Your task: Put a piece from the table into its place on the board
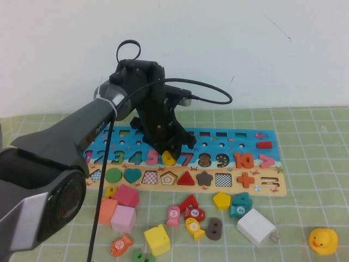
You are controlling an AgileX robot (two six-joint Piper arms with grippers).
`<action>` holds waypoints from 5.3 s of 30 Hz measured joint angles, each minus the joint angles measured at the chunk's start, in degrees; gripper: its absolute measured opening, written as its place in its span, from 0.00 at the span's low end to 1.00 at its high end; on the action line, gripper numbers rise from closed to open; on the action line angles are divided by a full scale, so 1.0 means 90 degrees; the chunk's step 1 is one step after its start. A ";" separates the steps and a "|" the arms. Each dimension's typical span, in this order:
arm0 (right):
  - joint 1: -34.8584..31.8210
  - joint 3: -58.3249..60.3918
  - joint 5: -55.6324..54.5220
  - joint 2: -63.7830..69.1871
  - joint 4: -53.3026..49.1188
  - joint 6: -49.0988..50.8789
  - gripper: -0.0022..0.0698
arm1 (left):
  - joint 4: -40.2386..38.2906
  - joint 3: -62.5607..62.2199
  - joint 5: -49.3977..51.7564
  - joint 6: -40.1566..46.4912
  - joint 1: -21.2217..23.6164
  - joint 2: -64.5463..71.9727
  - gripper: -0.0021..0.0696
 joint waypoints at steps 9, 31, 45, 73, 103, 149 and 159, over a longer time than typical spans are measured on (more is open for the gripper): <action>0.0000 0.0000 0.0000 0.0000 0.0000 0.0000 0.03 | -0.0114 0.0000 -0.0103 0.0000 0.0000 0.0000 0.44; 0.0000 0.0000 0.0000 0.0000 -0.0010 0.0000 0.03 | -0.0043 0.0000 0.0137 0.0282 0.0000 -0.0850 0.22; 0.0000 0.0000 0.0000 0.0000 -0.0010 0.0000 0.03 | 0.0251 0.0718 0.0348 0.0885 -0.0364 -0.2690 0.03; 0.0000 0.0000 0.0000 0.0000 -0.0010 0.0000 0.03 | 0.1435 0.8667 -0.2714 -0.1310 -0.1086 -1.0040 0.03; 0.0000 0.0000 0.0000 0.0000 -0.0010 0.0000 0.03 | 0.2353 1.1132 -0.3120 -0.1946 -0.0439 -1.4152 0.03; 0.0000 0.0000 0.0000 0.0000 -0.0010 0.0000 0.03 | 0.0692 1.4201 -0.5188 -0.1851 0.2092 -1.5550 0.03; 0.0000 0.0000 0.0000 0.0000 -0.0010 0.0000 0.03 | 0.0692 1.4201 -0.5182 -0.1851 0.2092 -1.5550 0.03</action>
